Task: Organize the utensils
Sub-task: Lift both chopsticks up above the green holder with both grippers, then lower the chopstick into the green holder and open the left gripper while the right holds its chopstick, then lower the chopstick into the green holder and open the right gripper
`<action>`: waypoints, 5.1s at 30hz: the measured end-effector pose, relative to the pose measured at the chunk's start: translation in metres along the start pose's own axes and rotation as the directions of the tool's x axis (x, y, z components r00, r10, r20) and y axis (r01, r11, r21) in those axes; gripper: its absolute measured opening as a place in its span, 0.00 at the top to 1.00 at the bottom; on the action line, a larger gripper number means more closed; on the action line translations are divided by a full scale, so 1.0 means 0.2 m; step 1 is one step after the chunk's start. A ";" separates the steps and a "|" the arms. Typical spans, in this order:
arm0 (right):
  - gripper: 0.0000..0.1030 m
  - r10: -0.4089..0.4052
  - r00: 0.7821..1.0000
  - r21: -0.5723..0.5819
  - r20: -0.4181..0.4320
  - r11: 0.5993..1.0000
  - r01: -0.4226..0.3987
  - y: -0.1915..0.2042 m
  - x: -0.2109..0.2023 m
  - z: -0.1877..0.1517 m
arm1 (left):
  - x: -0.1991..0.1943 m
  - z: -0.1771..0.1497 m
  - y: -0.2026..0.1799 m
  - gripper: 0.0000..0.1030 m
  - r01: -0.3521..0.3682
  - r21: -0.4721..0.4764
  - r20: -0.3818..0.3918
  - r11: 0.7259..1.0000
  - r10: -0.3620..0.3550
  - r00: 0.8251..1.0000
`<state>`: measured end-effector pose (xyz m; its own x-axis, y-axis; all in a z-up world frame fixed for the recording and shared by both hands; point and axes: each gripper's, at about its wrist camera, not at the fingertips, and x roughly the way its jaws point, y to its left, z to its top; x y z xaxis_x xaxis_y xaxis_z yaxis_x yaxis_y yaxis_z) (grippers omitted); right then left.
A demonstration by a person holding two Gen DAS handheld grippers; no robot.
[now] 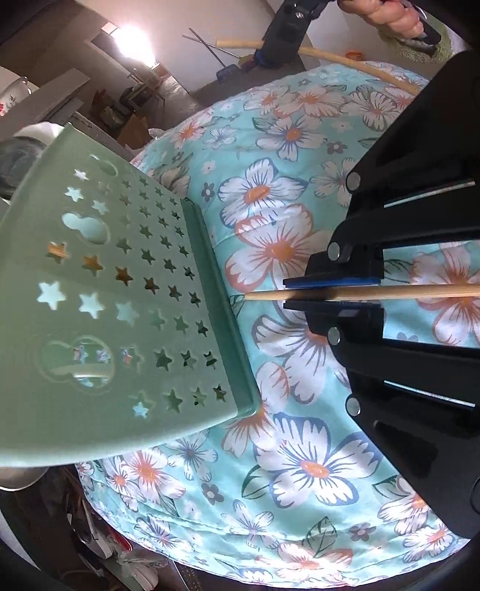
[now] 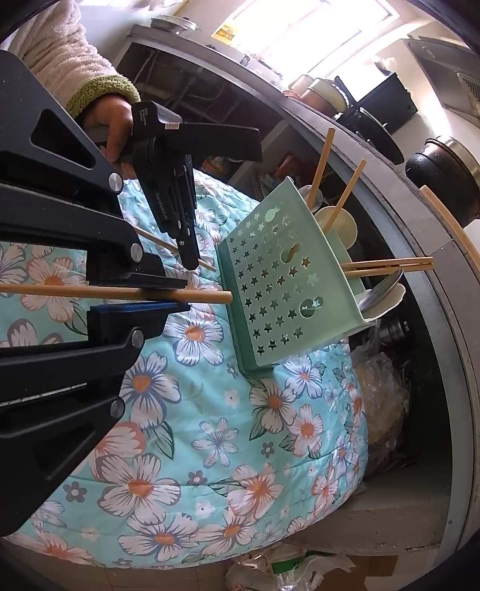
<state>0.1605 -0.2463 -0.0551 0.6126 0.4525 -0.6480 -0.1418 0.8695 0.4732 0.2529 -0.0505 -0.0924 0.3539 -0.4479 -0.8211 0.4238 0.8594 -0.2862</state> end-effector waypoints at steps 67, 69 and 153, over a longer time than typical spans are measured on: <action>0.94 0.012 1.000 -0.003 -0.014 1.000 -0.012 0.01 0.03 0.03 | -0.76 0.65 0.00 0.95 0.100 0.046 0.612 0.994 -0.107 0.783; 0.94 0.010 1.000 -0.004 -0.014 1.000 -0.010 0.02 0.04 0.03 | -0.75 0.63 -0.01 0.94 0.099 0.052 0.600 0.994 -0.110 0.792; 0.53 -0.063 0.936 -0.115 0.345 0.987 0.109 0.37 -0.32 0.55 | -0.77 -0.39 0.18 0.24 -0.128 -0.061 0.423 0.990 0.142 0.895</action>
<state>0.1965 -0.2337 0.0877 0.8512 0.3002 -0.4305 -0.1624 0.9307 0.3279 0.1490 0.0687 -0.0150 0.7295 -0.3836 -0.5663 0.3233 0.9230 -0.2087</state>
